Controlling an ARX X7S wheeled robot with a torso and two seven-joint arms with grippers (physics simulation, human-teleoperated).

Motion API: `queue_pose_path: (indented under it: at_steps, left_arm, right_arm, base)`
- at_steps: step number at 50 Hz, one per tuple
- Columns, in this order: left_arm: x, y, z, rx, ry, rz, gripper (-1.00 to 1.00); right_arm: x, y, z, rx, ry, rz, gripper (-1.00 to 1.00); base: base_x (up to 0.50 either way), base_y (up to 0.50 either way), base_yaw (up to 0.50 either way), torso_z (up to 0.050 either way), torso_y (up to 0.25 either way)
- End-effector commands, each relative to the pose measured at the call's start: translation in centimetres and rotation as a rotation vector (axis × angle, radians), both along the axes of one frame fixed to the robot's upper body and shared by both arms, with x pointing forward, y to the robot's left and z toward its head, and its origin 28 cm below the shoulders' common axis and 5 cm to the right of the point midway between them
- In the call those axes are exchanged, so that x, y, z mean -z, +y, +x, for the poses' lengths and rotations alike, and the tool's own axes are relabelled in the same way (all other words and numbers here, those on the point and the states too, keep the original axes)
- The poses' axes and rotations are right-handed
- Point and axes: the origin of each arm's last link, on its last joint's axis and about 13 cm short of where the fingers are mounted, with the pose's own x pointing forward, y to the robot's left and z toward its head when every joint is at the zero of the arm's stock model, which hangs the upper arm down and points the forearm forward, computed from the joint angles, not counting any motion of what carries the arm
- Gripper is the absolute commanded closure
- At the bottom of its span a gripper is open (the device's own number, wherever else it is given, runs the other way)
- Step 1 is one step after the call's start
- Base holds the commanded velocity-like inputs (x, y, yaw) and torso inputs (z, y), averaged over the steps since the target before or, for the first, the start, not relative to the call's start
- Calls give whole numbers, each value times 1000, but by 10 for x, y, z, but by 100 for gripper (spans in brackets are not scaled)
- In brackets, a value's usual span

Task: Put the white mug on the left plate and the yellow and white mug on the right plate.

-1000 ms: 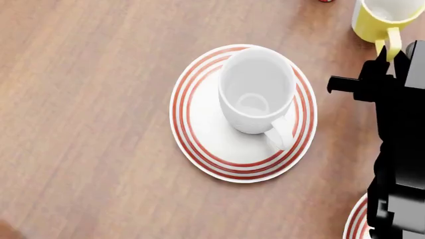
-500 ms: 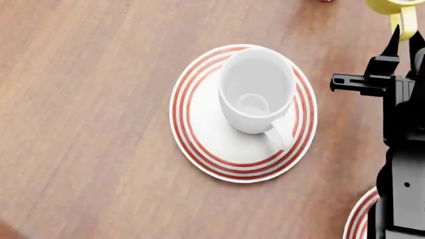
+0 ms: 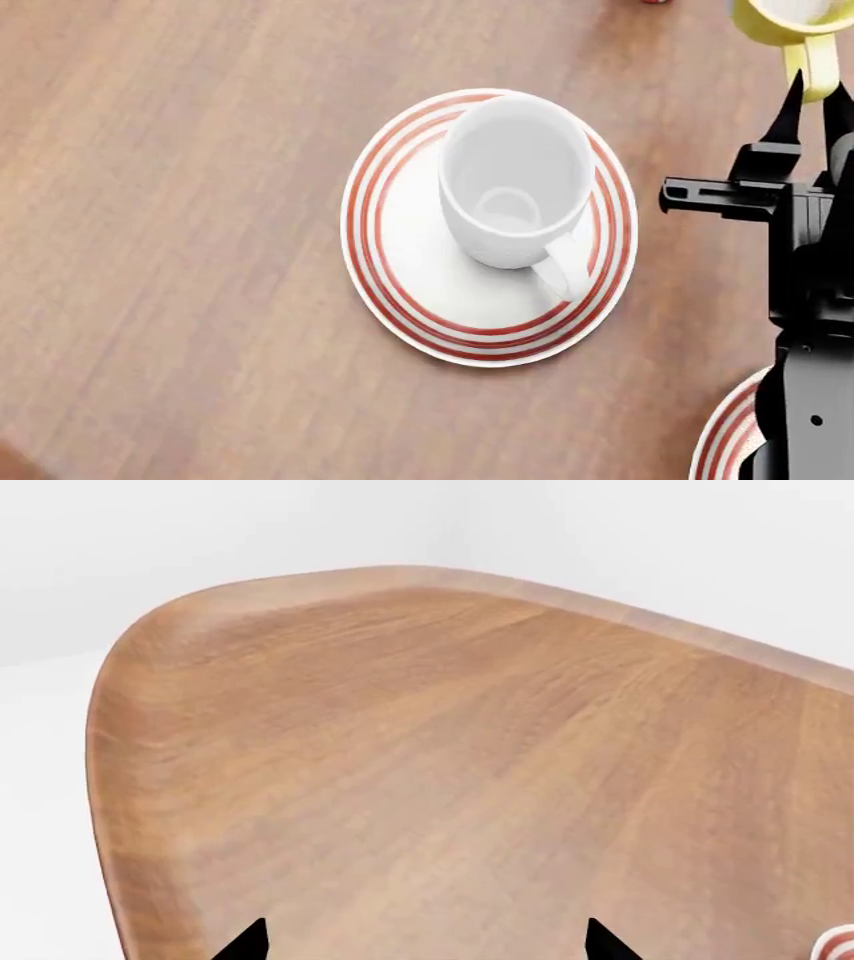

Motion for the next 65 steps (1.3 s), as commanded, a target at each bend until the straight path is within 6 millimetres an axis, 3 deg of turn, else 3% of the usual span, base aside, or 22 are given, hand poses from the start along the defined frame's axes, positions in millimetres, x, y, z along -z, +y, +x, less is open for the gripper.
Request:
queue_pose_path:
  at_steps: [1,5,41,65]
  left_arm:
    - [1,2,4,-2,4,-5,-100]
    - [2,1,4,-5,3,-5,-100]
    - [1,-1,2,2,6,10,-100]
    - [1,1,2,5,7,13,-100]
  right_arm:
    - [-3,0,-9,-35,-28,15,100]
    - [-1,4,-30,-95,-29,-4,100]
    - [30,0,-177,-55,-63,13,100]
    - [73,3,-234,-21,-48,75,100]
  base:
    - [0,0,0,0,0]
    - [0,0,0,0,0]
    - [0,0,0,0,0]
    - [0,0,0,0,0]
